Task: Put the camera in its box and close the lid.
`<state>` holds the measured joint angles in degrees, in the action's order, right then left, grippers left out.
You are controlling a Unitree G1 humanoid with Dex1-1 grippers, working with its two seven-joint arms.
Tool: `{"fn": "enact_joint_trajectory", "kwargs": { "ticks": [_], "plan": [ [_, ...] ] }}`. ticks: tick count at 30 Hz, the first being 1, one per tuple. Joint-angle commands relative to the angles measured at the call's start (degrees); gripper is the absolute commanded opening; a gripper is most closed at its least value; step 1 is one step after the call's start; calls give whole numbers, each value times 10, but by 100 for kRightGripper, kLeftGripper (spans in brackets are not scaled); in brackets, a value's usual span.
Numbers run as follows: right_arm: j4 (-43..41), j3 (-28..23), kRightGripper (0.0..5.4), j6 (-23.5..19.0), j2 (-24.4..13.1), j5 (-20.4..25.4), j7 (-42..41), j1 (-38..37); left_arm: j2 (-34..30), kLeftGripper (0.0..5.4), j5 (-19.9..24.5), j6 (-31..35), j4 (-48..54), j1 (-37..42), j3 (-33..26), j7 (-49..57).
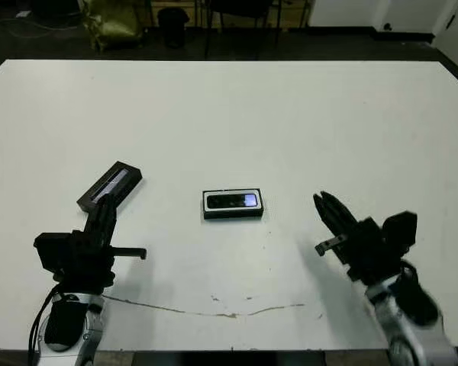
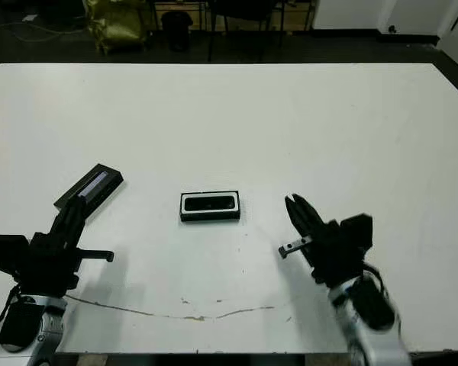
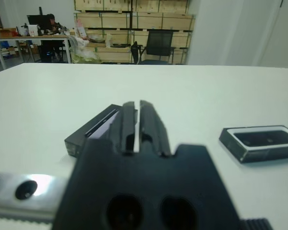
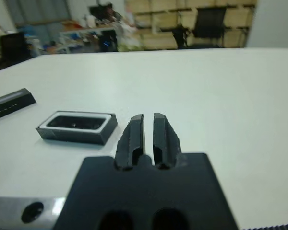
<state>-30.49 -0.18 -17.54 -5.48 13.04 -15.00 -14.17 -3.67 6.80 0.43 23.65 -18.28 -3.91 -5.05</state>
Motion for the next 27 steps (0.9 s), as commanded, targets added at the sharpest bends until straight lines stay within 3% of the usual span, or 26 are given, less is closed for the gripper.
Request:
{"fn": "enact_joint_trajectory", "kwargs": {
  "ticks": [1,7,12,17,22,27],
  "plan": [
    [-4,5,1,-16,-3,2,10,-2,-21,0,-4,22,9,-6,-10,-8],
    [10,7,1,2,-4,4,9,1,-59,0,11,48,21,-4,-23,-45],
    [8,10,0,-1,-4,3,15,1,-126,22,46,142,56,-1,-42,-103],
    [10,12,0,8,-9,-4,17,1,-159,134,82,201,83,7,-69,-125],
    [16,9,0,5,-4,12,12,3,-175,254,70,153,45,20,-81,-148],
    [48,7,0,45,-1,38,-12,6,-184,372,44,130,12,34,-79,-149]
  ]
}}
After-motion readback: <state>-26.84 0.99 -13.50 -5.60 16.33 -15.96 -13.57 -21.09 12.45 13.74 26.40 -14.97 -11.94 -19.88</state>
